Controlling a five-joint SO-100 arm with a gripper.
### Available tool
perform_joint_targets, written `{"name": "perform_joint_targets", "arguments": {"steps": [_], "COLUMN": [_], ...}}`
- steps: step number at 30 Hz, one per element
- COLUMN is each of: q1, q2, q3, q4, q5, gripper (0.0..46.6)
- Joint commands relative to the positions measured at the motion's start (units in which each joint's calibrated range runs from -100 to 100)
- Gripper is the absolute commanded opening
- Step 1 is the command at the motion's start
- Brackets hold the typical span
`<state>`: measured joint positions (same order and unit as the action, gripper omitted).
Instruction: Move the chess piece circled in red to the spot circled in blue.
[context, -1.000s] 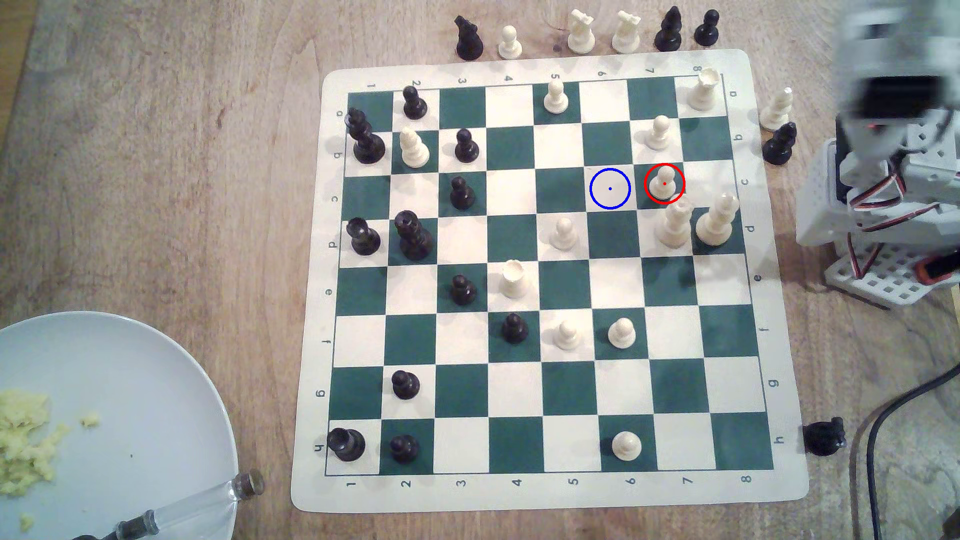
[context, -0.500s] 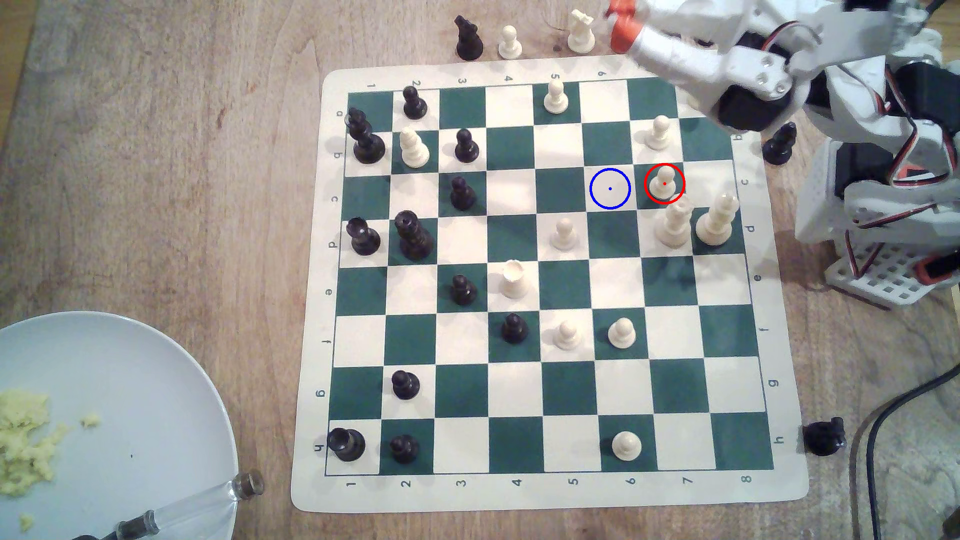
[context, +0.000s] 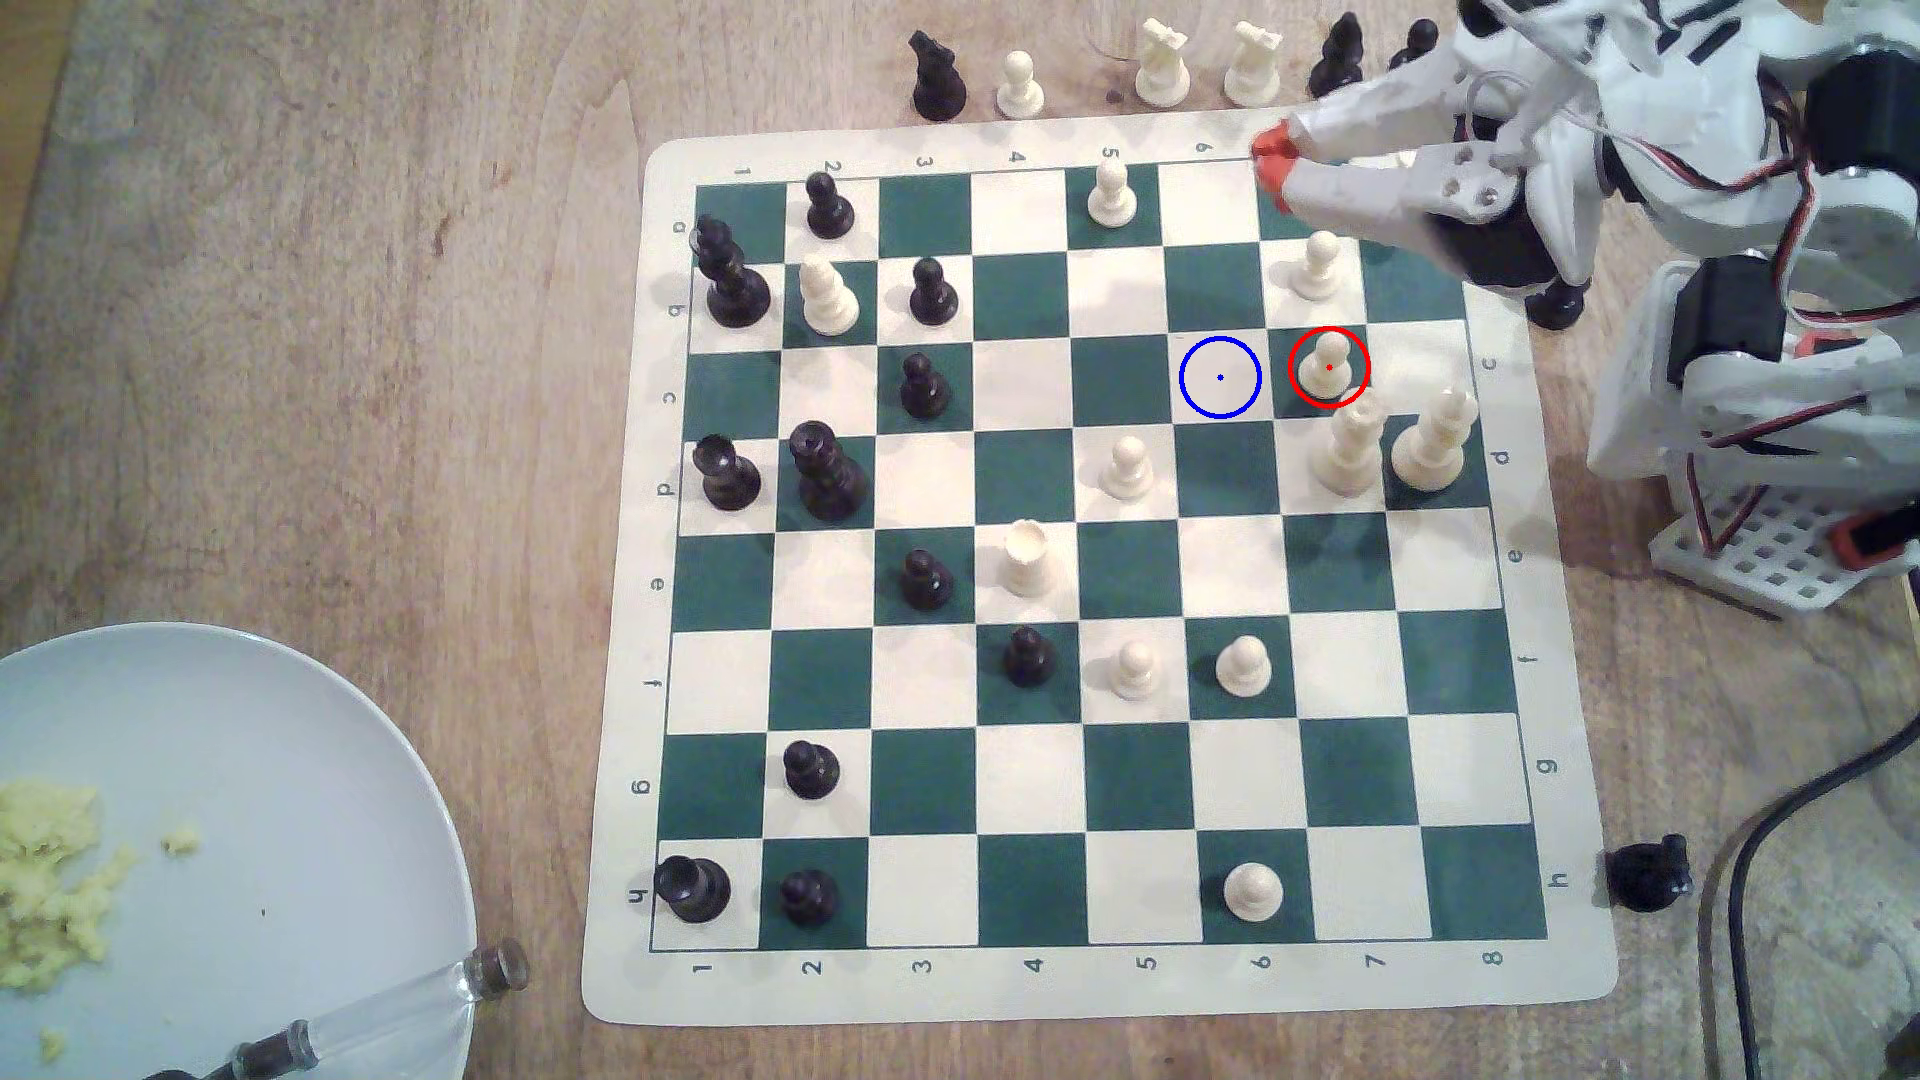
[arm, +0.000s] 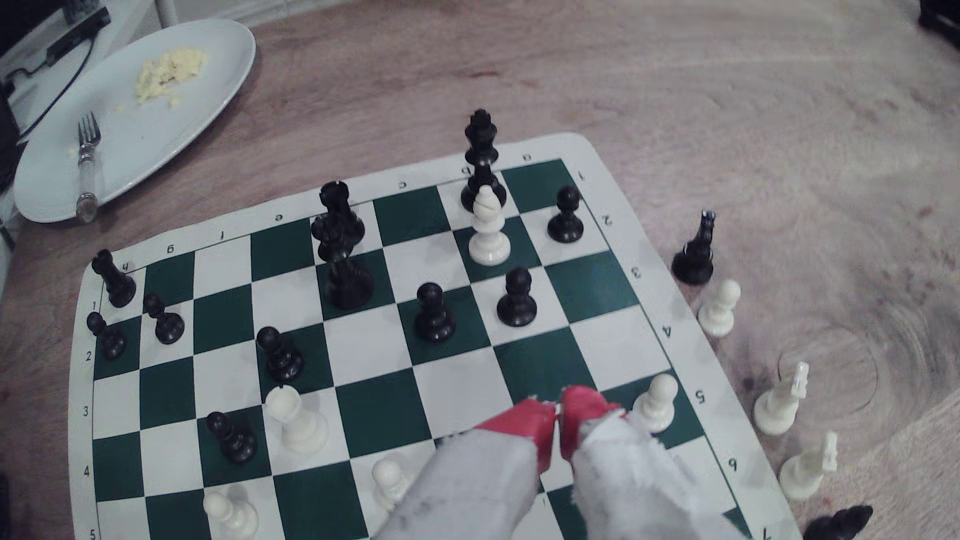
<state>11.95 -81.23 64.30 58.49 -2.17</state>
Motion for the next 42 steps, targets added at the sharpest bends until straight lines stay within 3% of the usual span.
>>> {"name": "perform_joint_targets", "arguments": {"steps": [1,2,4,8,12,24,42], "q1": [-1.1,-1.1,-1.0,-1.3,-1.1,-1.3,-0.7], "q2": [9.1,13.2,16.8,22.6,25.2,30.6,39.8], "q3": [-12.2,-15.6,-18.2,-19.2,-19.7,-15.4,-10.2], "q4": [7.7,11.1,13.9,16.8,18.6,18.2,11.5], "q5": [-8.6,-11.3,-13.2,-15.0,-16.6,-16.8,-15.8], "gripper": [0.2,0.2,0.2,0.4,3.6,10.7,12.8]}}
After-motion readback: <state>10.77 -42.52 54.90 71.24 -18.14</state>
